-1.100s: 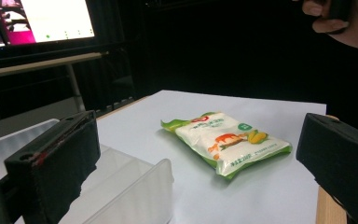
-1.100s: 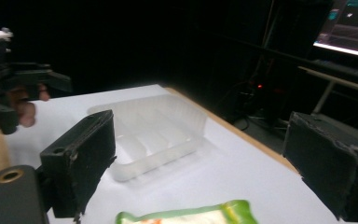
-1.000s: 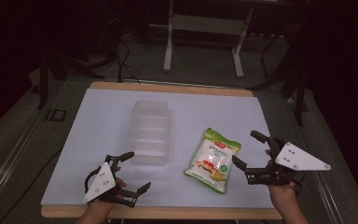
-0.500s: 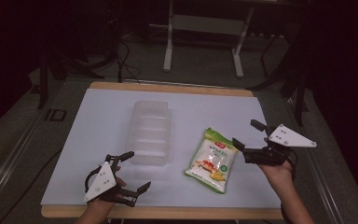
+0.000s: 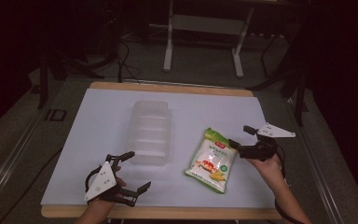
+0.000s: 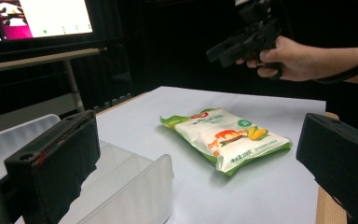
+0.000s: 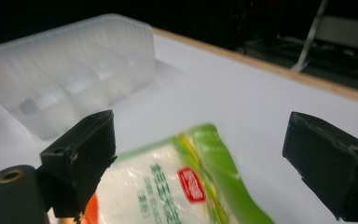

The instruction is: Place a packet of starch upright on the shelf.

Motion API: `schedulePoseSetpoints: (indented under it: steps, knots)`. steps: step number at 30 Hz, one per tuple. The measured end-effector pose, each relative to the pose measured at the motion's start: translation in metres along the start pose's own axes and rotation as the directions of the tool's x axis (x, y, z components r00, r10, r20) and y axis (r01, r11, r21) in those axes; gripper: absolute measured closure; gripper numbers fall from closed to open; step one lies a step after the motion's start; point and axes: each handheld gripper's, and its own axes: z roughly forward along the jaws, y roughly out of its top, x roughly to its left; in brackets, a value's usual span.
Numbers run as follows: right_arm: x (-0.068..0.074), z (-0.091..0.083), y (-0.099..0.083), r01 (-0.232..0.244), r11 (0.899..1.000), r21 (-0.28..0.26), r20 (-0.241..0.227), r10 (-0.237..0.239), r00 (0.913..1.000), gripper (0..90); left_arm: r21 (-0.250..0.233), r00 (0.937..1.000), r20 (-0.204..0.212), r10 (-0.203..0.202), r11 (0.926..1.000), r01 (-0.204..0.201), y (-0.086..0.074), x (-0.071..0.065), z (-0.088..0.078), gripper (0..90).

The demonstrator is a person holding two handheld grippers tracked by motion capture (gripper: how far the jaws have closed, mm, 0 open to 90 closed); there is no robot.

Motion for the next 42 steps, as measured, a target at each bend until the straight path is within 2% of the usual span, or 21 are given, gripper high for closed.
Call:
schedulePoseSetpoints:
  steps: [4, 5, 11, 16, 23, 27, 29, 33, 38, 41, 42]
  knots:
    - [-0.005, 0.008, -0.012, -0.013, 0.999, 0.042, -0.012, 0.014, 0.9998, 9.3, 0.001, 1.0000, 0.001, -0.002, 1.0000, 0.002, 0.000, 0.000, 0.000, 0.0]
    - [-0.008, 0.014, -0.021, -0.022, 0.998, 0.064, -0.015, 0.023, 0.9996, 9.4, 0.005, 1.0000, 0.003, -0.004, 1.0000, 0.004, -0.001, 0.001, 0.001, 0.0]
    - [-0.013, 0.026, -0.037, -0.004, 0.992, 0.125, -0.002, 0.004, 1.0000, 9.7, 0.007, 0.9999, 0.012, 0.001, 1.0000, -0.001, 0.000, -0.002, 0.002, 0.0]
    - [-0.019, 0.034, -0.050, -0.021, 0.982, 0.185, 0.013, 0.019, 0.9997, 9.7, 0.014, 0.9998, 0.019, 0.005, 0.9999, -0.005, -0.001, -0.002, 0.002, 0.0]
    - [-0.021, 0.038, -0.057, 0.008, 0.969, 0.249, 0.042, -0.019, 0.9989, 9.7, 0.013, 0.9998, 0.018, 0.000, 0.9999, 0.000, -0.001, -0.001, 0.002, 0.0]
    - [-0.024, 0.042, -0.061, -0.003, 0.963, 0.270, 0.024, -0.004, 0.9997, 9.9, 0.019, 0.9998, 0.019, 0.003, 0.9998, -0.003, -0.001, -0.002, 0.003, 0.0]
    - [-0.026, 0.042, -0.061, 0.015, 0.958, 0.286, -0.020, -0.010, 0.9997, 12.8, 0.019, 0.9998, 0.021, 0.004, 0.9998, -0.005, -0.001, -0.002, 0.003, 0.0]
    - [-0.025, 0.044, -0.060, 0.017, 0.951, 0.310, -0.019, -0.012, 0.9998, 13.6, 0.022, 0.9997, 0.023, 0.005, 0.9997, -0.005, -0.001, -0.002, 0.004, 0.0]
    - [-0.023, 0.046, -0.059, 0.004, 0.944, 0.329, -0.030, 0.006, 0.9995, 22.4, 0.025, 0.9996, 0.027, 0.007, 0.9997, -0.007, -0.002, -0.003, 0.005, 0.0]
    - [-0.018, 0.046, -0.058, 0.014, 0.940, 0.341, -0.062, 0.007, 0.9980, 37.0, 0.027, 0.9996, 0.029, 0.006, 0.9996, -0.007, -0.002, -0.003, 0.006, 0.0]
    - [-0.016, 0.048, -0.058, 0.020, 0.939, 0.344, -0.061, 0.001, 0.9981, 38.2, 0.028, 0.9996, 0.029, 0.005, 0.9996, -0.005, -0.002, -0.003, 0.006, 0.0]
